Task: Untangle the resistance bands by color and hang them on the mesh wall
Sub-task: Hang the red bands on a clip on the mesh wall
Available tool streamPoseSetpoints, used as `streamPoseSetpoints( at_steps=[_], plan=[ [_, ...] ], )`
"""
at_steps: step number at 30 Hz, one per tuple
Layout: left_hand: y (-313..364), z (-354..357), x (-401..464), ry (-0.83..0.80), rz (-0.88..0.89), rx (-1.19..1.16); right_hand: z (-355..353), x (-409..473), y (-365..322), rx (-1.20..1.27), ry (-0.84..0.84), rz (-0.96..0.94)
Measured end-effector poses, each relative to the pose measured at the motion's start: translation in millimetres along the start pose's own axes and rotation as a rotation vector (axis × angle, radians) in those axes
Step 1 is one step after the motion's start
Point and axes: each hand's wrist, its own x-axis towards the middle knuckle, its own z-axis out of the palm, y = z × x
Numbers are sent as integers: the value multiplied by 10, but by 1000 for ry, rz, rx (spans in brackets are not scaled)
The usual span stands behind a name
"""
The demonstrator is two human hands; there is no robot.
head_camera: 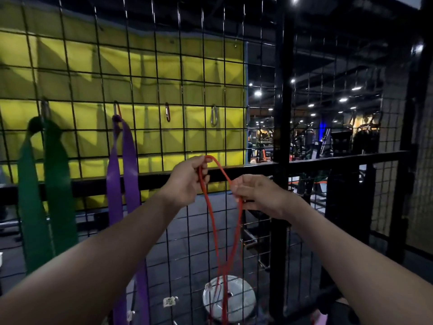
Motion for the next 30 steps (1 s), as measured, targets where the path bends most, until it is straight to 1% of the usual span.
streamPoseSetpoints(
  at_steps=[1, 3, 5, 8, 10, 12, 15, 18, 20, 23, 26, 30],
  plan=[
    [33, -34, 22, 15, 3, 24, 1, 52, -11, 25, 27, 0],
    [90, -107, 53, 28, 6, 195, 7, 165, -86, 49, 110, -31],
    [136, -176, 88, -12, -13, 337, 6, 331, -209, 19, 176, -103],
    [202, -255, 168, -105, -46, 367, 54, 625, -414, -96, 217, -237],
    [282, -298, 257, -93, 17, 375, 109, 812, -539, -147, 225, -278],
    [401, -351, 372, -44, 148, 416, 173, 980, -644, -149, 208, -306],
    [592, -483, 566, 72, 355, 586, 244, 1236, -726, -108, 172, -298],
    [793, -616, 729, 121, 539, 682, 321, 1532, -797, -77, 111, -288],
    [918, -694, 863, 154, 621, 741, 381, 1764, -871, -129, 147, -296],
    [1047, -798, 1051, 194, 670, 849, 461, 2089, -1008, -299, 235, -358],
    [1117, -876, 1189, 195, 656, 813, 510, 2328, -1131, -479, 340, -414],
    [1187, -937, 1322, 202, 647, 759, 589, 2560, -1192, -512, 414, -361]
  ],
)
